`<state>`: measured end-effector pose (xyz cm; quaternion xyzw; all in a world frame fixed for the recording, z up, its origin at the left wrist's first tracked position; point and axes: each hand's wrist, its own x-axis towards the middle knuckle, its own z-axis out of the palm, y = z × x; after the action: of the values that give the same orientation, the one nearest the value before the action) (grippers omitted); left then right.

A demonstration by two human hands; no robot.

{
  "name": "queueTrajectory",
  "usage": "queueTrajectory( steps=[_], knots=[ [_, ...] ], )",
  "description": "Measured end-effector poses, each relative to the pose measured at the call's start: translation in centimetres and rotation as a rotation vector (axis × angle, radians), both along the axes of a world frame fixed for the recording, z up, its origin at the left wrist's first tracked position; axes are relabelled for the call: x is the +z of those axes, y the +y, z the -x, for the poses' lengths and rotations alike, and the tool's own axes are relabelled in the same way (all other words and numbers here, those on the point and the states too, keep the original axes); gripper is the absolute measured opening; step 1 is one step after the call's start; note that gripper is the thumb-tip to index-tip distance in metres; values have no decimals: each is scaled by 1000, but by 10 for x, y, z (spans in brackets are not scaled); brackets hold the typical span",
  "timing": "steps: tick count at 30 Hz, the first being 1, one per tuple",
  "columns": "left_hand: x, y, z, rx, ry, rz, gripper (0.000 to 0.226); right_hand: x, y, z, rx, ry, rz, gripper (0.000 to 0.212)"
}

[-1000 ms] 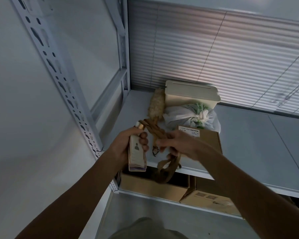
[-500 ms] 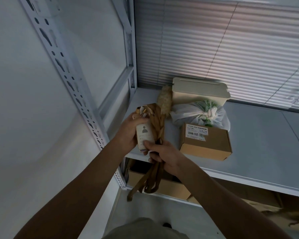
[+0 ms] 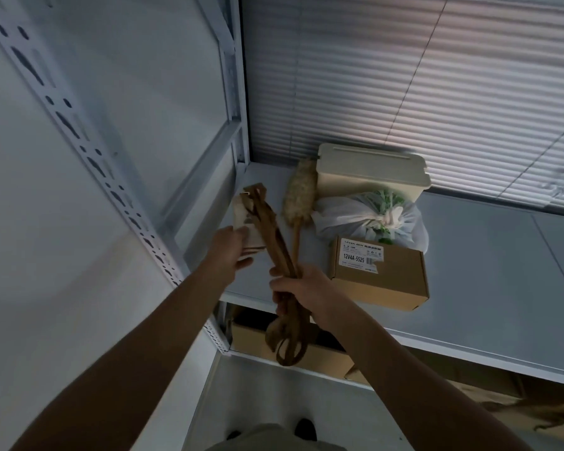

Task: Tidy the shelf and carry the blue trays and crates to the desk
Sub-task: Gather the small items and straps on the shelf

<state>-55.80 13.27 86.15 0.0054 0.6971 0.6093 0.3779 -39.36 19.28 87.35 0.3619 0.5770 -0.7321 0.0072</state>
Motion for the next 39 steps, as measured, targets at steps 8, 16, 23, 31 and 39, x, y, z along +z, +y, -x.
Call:
queueTrajectory(
  steps=[8, 16, 23, 31, 39],
  knots=[
    [-39, 60, 74, -52, -12, 208, 31, -22, 5, 5, -47, -15, -112, 23],
    [-106, 135, 134, -135, 96, 262, 30, -84, 4, 72, -166, -34, -135, 16],
    [-142, 195, 163, -236, 303, 294, 31, -131, 17, 117, -262, 43, -214, 60],
    [-150, 207, 165, -289, 546, 504, 53, -142, 9, 110, -19, -161, -569, 70],
    [-159, 197, 157, -300, 658, 690, 66, -157, -6, 103, 126, -249, -908, 62]
  ],
)
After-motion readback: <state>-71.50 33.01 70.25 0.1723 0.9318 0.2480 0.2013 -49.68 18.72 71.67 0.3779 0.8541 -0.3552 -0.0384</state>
